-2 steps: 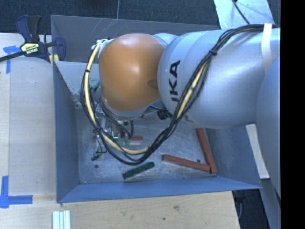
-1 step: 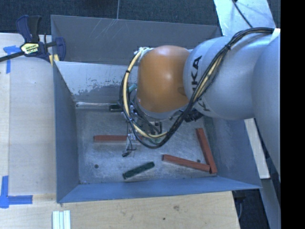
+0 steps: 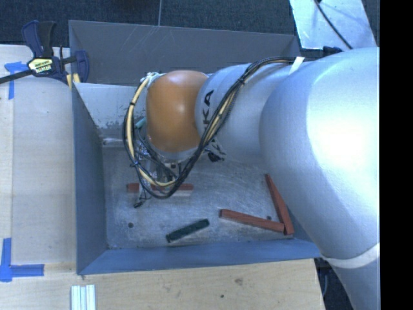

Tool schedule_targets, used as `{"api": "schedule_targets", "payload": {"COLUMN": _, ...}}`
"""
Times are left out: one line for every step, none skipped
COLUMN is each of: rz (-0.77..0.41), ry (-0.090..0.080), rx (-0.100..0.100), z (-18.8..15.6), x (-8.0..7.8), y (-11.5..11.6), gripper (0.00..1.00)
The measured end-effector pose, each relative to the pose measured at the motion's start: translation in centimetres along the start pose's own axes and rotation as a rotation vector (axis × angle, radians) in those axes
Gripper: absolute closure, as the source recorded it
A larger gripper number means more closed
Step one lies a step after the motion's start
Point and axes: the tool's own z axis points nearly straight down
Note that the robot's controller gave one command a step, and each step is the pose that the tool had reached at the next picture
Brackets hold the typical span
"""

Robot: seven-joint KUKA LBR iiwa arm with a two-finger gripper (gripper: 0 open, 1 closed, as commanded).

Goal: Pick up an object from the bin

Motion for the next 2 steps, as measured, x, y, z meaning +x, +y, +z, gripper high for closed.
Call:
{"api": "schedule_targets", "payload": {"rz": 0.004, "ry": -0.006, "rx": -0.001, "z": -0.6, "x": -0.1, "y": -0.1, "gripper": 1.00}}
{"api": "schedule_targets", "payload": {"rz": -0.011, "ry": -0.011, "rx": -0.001, "z": -14.5, "x": -3.4, "y": 0.0, "gripper": 1.00}}
